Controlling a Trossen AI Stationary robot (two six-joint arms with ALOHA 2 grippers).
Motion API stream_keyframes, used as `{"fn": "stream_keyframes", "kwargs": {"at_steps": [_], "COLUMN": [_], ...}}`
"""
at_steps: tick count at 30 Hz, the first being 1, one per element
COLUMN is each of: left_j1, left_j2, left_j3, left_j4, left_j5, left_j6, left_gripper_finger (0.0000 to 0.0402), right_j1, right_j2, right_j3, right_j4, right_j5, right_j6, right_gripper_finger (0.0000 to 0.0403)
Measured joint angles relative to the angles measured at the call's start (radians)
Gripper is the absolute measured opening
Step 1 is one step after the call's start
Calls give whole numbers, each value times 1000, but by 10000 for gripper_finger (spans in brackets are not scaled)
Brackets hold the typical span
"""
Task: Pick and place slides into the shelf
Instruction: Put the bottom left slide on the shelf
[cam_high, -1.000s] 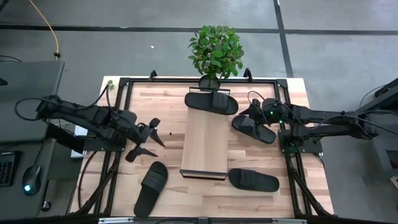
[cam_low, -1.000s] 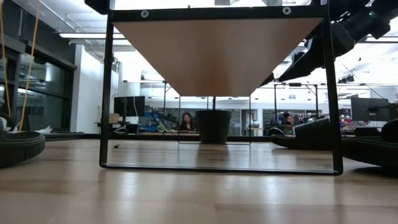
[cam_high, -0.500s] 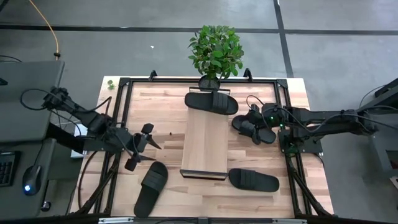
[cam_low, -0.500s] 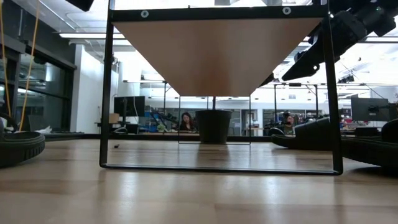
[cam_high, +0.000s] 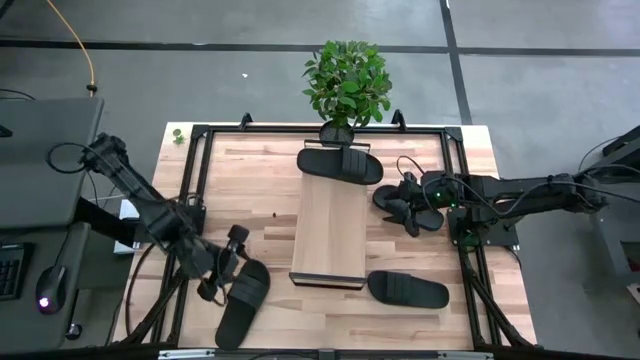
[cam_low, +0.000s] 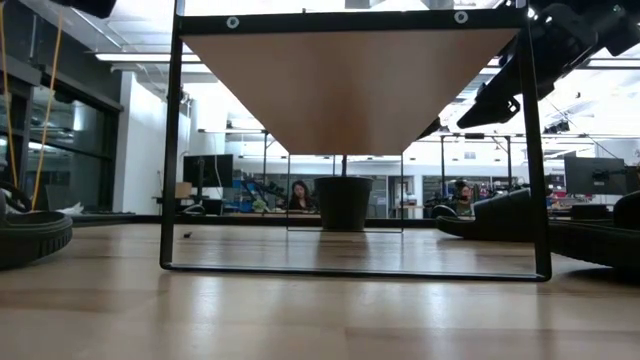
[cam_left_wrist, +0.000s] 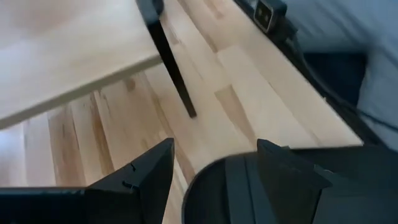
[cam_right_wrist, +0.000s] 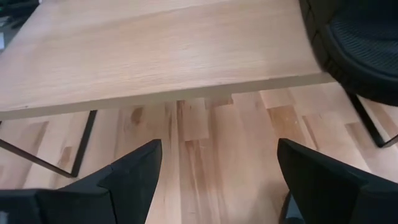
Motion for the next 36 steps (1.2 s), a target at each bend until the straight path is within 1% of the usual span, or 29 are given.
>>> {"fn": "stream_keyframes", "kwargs": {"at_steps": [3,6,10,14,20,25,29,33,36], "left_j1": [-23,-36,-55,-98,-159,-173,-170,-170,-171], "left_j2": [40,68,92,112,146,194,231,276,314], "left_j3": [0,0,0,0,0,0,0,0,0], "left_j4": [1,9,12,15,25,86,96,121,148], "left_j5": [-29,-34,-33,-33,-38,-37,-29,16,25], "left_j6": [-23,-60,-146,-217,-298,-310,-310,-353,-367], "left_gripper_finger": [211,211,211,211,211,211,211,211,211], "right_j1": [20,46,87,125,163,169,169,170,171], "right_j2": [0,0,0,0,0,0,0,0,0], "right_j3": [0,0,0,0,0,0,0,0,0], "right_j4": [1,4,23,54,60,60,60,60,60], "right_j5": [15,30,43,47,116,122,122,122,122], "right_j6": [18,29,48,71,71,71,71,71,71], "right_gripper_finger": [310,310,310,310,310,310,310,310,310]}}
